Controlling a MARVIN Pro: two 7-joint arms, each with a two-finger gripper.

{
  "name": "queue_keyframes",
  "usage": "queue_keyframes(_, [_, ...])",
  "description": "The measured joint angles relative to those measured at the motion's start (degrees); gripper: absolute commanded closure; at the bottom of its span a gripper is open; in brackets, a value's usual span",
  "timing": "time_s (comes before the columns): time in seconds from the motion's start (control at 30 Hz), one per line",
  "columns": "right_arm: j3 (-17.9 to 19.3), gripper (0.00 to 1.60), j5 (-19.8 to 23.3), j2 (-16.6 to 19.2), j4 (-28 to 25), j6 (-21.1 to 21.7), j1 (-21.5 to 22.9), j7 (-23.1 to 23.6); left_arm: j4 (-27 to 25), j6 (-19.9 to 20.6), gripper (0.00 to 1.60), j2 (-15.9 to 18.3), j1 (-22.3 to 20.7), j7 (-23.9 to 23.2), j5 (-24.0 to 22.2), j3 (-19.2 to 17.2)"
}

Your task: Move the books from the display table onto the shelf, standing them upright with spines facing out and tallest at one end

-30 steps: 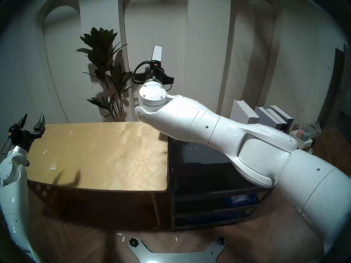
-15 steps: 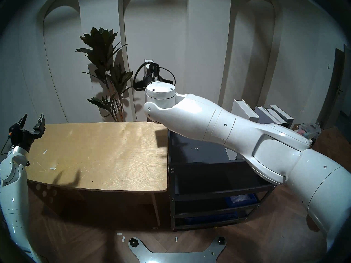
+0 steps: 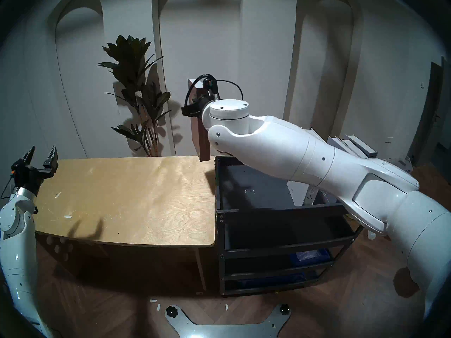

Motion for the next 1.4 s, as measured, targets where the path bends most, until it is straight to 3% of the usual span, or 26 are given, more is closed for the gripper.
queue_keyframes(0.6, [1.70,1.60,4.13,11.87,-14.97,4.62,-4.12,-1.66,0.02,0.00,0.00,-0.01,0.00,0.02,0.01,0.01])
queue_keyframes(1.4, [9.69,1.60,8.60,28.69,-33.73,8.19,-14.88,-11.14,0.02,0.00,0.00,-0.01,0.00,0.04,0.03,0.01])
